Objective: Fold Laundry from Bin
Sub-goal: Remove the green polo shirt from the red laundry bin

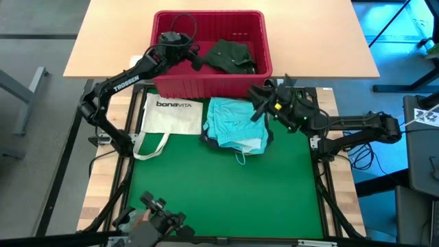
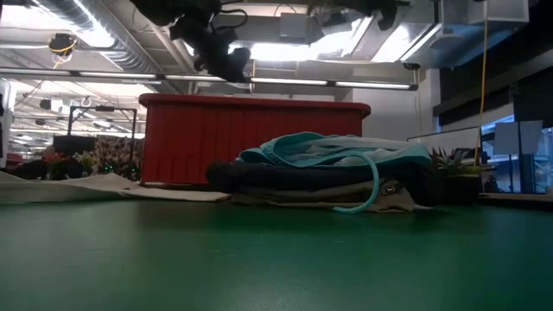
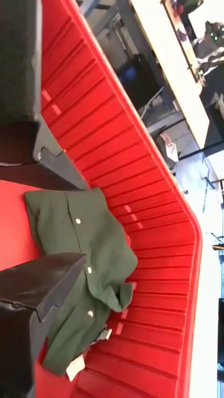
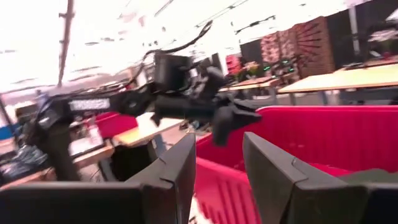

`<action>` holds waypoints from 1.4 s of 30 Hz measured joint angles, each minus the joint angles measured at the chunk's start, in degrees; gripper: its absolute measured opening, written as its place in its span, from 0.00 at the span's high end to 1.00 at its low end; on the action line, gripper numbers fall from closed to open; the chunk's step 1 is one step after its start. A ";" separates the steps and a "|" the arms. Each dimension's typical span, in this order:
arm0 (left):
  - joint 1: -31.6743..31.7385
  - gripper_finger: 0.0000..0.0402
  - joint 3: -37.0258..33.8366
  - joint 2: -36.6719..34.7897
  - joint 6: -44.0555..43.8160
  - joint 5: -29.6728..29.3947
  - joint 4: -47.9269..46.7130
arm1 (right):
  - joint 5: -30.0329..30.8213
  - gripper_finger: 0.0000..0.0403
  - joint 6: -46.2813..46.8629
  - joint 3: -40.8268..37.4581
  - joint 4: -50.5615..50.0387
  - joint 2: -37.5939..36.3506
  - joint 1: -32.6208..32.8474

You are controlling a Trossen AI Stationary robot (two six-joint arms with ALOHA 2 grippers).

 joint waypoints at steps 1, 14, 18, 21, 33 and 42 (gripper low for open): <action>-0.14 0.59 0.00 0.00 0.02 0.00 0.00 | -0.38 0.67 0.06 0.29 -0.38 0.00 -1.00; -0.11 0.59 0.00 -0.02 -0.01 0.78 -0.06 | -15.19 0.34 7.64 27.87 -26.38 13.68 -18.95; -0.16 0.59 0.00 -0.02 -0.09 2.81 -0.62 | -17.03 0.24 7.64 41.52 -38.72 21.56 -25.58; -0.18 0.59 0.00 -0.02 -2.00 4.87 -1.30 | -21.46 0.21 7.64 51.23 -46.74 27.57 -30.55; -2.52 0.59 0.00 -0.02 -5.97 12.90 -1.31 | -26.95 0.25 3.09 72.49 -64.88 46.48 -40.48; -5.78 0.59 0.00 -0.02 -5.97 12.86 -1.42 | -26.86 0.25 0.61 73.58 -69.79 53.44 -42.94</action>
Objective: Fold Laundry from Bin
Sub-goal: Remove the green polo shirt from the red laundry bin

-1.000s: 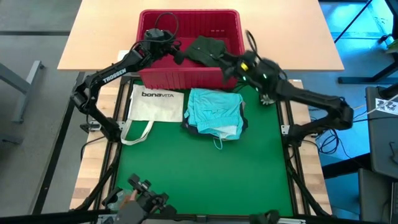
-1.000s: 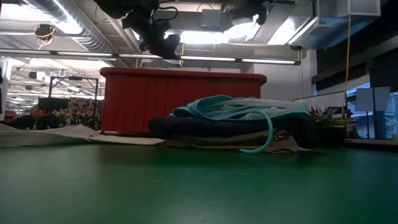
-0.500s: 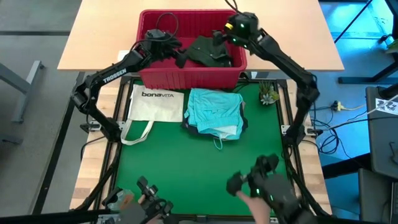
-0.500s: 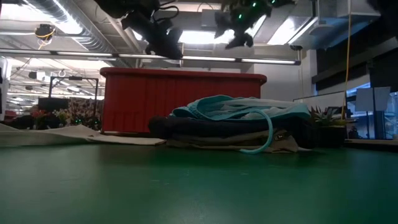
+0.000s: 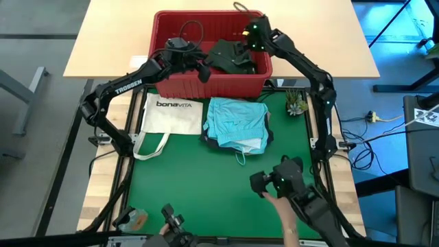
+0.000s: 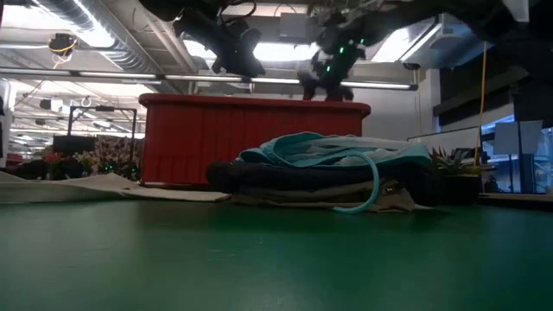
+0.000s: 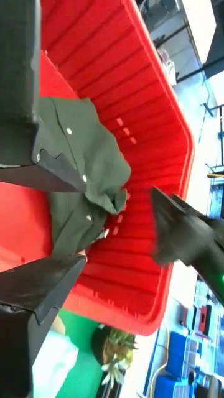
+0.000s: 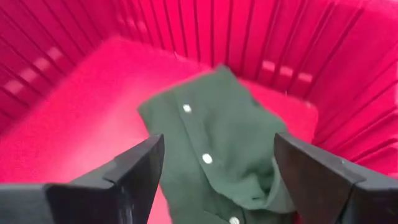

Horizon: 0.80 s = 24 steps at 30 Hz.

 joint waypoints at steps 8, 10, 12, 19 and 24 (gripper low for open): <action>-2.92 0.59 0.00 -0.02 0.00 0.00 -0.07 | 2.51 0.25 -4.22 -0.07 4.99 5.71 -0.21; -3.44 0.59 0.00 0.00 0.00 0.00 -0.06 | 2.51 0.25 -5.93 -0.07 6.84 6.87 -0.19; -3.79 0.59 0.00 -0.02 0.00 0.00 -0.08 | 2.45 0.25 -6.69 -0.07 8.52 7.58 -0.04; -4.18 0.59 0.00 -0.02 0.02 -0.08 -0.08 | 1.97 0.25 -10.83 -0.07 9.04 10.04 -0.06; -4.15 0.59 0.00 -0.02 0.02 -0.18 -0.08 | 3.50 0.25 -20.64 -0.07 9.37 10.90 0.17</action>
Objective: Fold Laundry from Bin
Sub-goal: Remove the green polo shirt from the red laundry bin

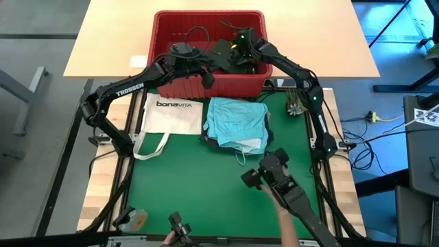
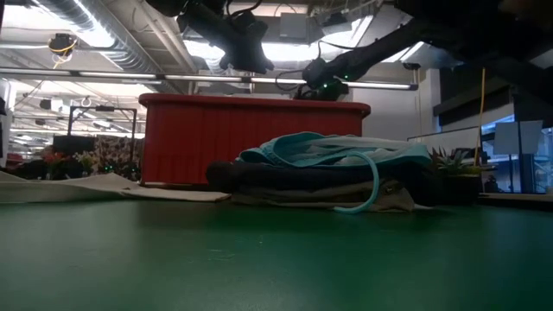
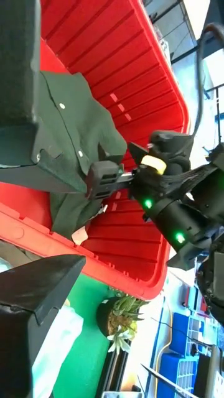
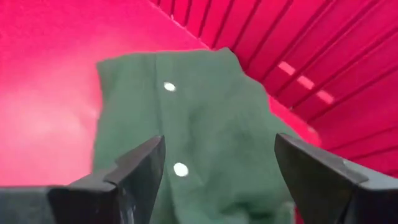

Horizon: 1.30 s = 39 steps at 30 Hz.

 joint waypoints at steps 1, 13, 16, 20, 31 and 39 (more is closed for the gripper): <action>0.00 0.59 0.00 0.00 0.00 0.00 -0.02 | 1.24 0.25 -2.25 0.00 -0.08 0.10 -0.03; 0.00 0.59 0.00 0.00 0.02 0.04 -0.19 | 9.83 0.25 -22.62 0.00 -1.19 0.49 -0.12; 0.00 0.59 0.00 0.00 0.02 0.04 -0.19 | 9.53 0.25 -27.39 0.00 -2.20 1.59 -0.03; 0.00 0.59 0.00 0.00 0.02 0.06 -0.19 | 11.29 0.25 -32.34 0.00 -2.94 3.54 -0.01; 0.00 0.59 0.00 0.00 0.00 0.11 -0.19 | 11.93 0.25 -32.62 0.00 -3.13 6.67 -0.86; 0.00 0.59 0.00 0.00 0.00 0.11 -0.19 | 11.88 0.25 -35.77 0.00 -2.86 10.35 -0.77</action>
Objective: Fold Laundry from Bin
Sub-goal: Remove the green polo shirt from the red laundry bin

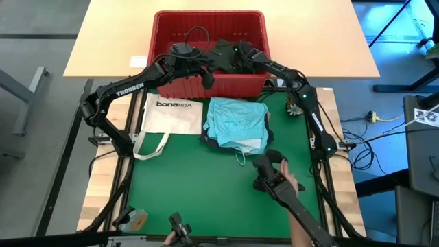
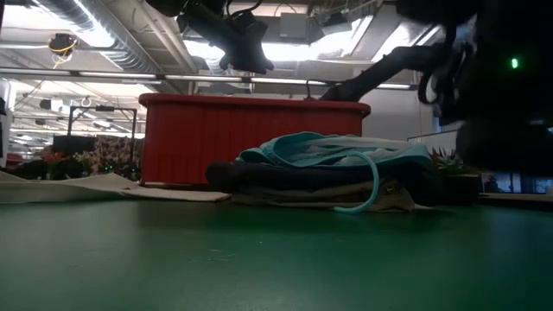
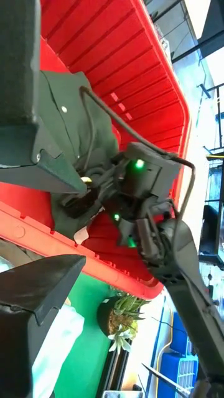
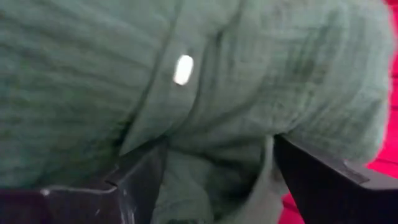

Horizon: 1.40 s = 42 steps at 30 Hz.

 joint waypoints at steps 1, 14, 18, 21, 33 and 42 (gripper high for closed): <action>0.00 0.59 0.00 0.00 0.00 0.00 0.00 | 0.16 0.25 -0.17 0.06 0.07 0.52 0.00; 0.00 0.59 0.00 0.00 0.00 0.00 0.00 | 0.51 0.28 -4.22 0.26 1.03 2.14 -0.59; 0.00 0.59 0.00 0.00 0.00 0.00 0.00 | 0.40 0.39 -6.41 0.16 0.95 2.25 -0.68; -0.04 0.59 0.00 0.00 -0.02 0.00 0.00 | 0.05 0.50 -7.63 0.07 1.57 2.36 -0.66; -0.09 0.59 -0.11 -1.02 -2.59 -1.52 -0.65 | 2.20 0.96 -7.27 -0.12 3.20 2.51 0.00; 1.10 0.59 -0.11 -10.00 -2.54 -6.01 -3.47 | 3.14 0.98 -4.52 9.35 -0.06 1.99 2.23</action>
